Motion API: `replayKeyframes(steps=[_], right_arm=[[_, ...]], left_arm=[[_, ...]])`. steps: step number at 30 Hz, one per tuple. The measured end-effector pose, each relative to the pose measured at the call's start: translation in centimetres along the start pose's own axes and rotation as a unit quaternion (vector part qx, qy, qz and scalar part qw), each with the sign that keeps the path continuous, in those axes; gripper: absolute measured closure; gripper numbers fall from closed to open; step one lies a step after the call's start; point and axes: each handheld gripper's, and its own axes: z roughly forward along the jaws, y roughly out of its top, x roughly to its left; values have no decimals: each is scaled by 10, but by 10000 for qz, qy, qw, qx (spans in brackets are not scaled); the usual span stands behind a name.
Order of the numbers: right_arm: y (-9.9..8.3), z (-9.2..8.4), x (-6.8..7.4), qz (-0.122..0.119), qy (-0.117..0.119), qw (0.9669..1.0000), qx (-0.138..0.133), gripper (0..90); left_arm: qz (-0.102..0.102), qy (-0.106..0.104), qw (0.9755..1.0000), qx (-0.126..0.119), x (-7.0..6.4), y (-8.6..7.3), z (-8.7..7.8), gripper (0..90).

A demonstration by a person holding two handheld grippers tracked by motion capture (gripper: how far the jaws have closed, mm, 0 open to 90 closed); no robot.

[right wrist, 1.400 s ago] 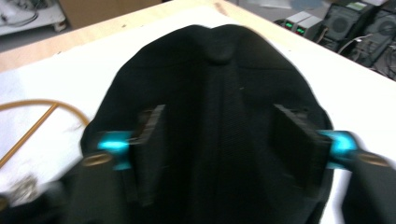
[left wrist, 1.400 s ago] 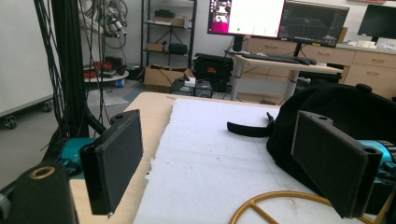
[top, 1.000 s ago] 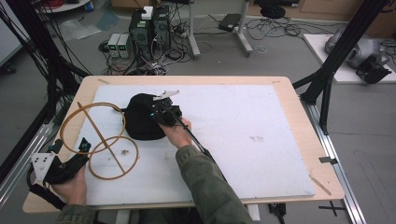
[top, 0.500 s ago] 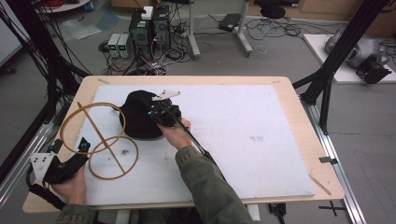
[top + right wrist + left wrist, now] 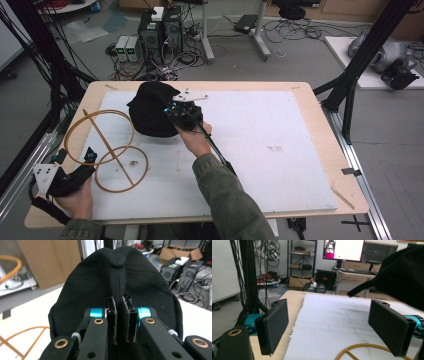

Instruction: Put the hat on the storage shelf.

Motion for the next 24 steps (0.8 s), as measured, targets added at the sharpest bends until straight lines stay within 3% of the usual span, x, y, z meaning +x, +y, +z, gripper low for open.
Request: replayKeyframes(steps=[5,10,24], right_arm=[[10,-21,-15,311,-185,9985,-402,844],[19,-38,-26,422,-256,9968,-629,844],[30,-63,-46,840,-82,9932,-805,843]], left_arm=[[13,6,10000,-23,0,1,-1,171],[89,19,9999,-74,-1,1,-1,171],[150,15,9999,-70,-3,2,-1,171]])
